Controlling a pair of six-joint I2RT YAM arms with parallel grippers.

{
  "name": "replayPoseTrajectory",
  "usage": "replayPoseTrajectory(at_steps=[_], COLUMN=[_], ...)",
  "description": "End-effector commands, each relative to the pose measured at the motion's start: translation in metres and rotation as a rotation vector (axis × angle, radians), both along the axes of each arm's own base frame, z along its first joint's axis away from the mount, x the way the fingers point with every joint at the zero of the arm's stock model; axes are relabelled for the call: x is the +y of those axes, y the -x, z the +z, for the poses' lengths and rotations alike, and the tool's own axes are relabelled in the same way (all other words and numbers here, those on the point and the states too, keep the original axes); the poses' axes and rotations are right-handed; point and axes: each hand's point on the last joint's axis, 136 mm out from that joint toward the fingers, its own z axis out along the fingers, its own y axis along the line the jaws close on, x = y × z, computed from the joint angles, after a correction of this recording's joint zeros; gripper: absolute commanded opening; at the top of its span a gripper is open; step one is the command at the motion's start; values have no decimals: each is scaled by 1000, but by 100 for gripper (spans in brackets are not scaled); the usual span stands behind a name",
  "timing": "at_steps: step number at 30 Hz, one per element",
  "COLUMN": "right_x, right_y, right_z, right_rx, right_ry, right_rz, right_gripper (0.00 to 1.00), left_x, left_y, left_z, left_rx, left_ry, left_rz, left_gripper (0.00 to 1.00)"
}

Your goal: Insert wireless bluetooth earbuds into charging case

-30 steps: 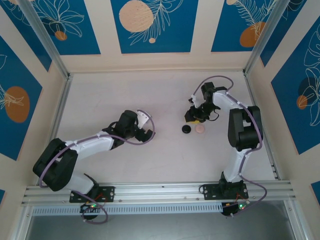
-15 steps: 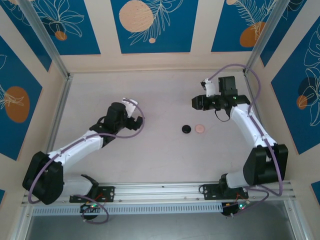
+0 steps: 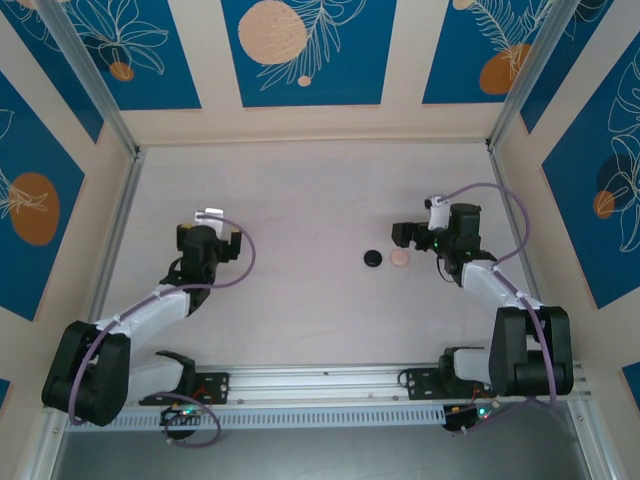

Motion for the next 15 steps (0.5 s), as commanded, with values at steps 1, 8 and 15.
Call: replayPoseTrajectory(at_steps=[1, 8, 15], right_x=[-13, -19, -17], right_y=[-16, -15, -18], right_z=[24, 13, 9], right_rx=[-167, -224, -283], right_ry=[26, 59, 73], right_rz=[-71, -93, -82], right_gripper=[99, 99, 99], left_x=[17, 24, 14], left_y=[-4, -1, -4], left_z=[20, 0, -11], left_rx=[-166, -236, -318], left_ry=[32, -23, -47], left_rz=[76, 79, 5], left_gripper=[100, 100, 100])
